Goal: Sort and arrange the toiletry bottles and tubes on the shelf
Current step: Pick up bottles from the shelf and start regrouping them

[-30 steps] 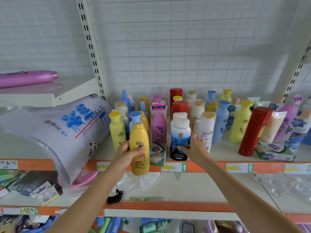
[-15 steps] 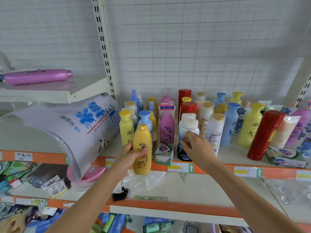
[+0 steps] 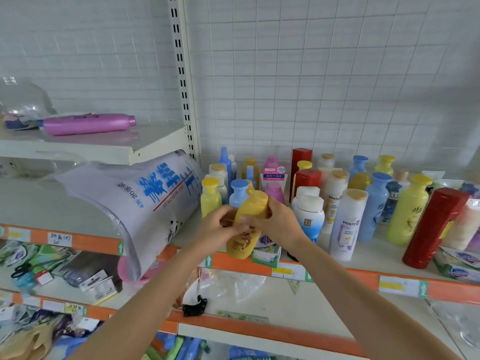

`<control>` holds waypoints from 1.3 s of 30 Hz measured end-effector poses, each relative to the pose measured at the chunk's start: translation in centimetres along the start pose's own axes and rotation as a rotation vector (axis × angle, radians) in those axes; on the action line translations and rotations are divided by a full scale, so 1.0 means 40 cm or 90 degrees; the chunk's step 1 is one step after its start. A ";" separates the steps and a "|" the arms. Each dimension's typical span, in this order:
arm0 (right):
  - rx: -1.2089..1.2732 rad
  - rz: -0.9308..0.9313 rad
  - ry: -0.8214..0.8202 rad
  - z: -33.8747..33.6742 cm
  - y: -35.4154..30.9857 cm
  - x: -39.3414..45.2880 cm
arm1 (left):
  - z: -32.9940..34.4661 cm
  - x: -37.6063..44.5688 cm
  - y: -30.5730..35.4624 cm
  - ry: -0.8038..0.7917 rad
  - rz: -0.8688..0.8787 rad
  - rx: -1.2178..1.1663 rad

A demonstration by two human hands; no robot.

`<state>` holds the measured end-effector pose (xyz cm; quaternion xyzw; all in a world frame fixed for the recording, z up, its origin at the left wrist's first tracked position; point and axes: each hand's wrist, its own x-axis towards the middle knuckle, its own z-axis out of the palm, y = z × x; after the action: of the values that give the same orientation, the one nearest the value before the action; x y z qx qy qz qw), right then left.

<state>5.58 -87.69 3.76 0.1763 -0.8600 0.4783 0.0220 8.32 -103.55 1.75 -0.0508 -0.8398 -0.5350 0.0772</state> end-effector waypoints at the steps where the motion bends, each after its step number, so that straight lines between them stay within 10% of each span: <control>1: 0.005 0.006 0.021 -0.005 0.005 0.002 | -0.013 0.004 0.011 0.019 0.023 0.032; 8: 0.083 0.056 0.023 -0.040 0.030 0.012 | -0.047 0.114 0.090 0.201 0.153 0.227; 16: 0.035 0.057 0.024 -0.066 0.047 -0.004 | -0.006 0.170 0.070 0.061 0.131 0.465; 39: -0.086 0.024 -0.022 0.016 0.009 0.106 | -0.126 -0.028 0.080 0.266 0.191 0.206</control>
<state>1.59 -89.24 4.00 0.1662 -0.8939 0.4162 0.0099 10.35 -106.79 6.48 -0.0506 -0.8631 -0.3758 0.3334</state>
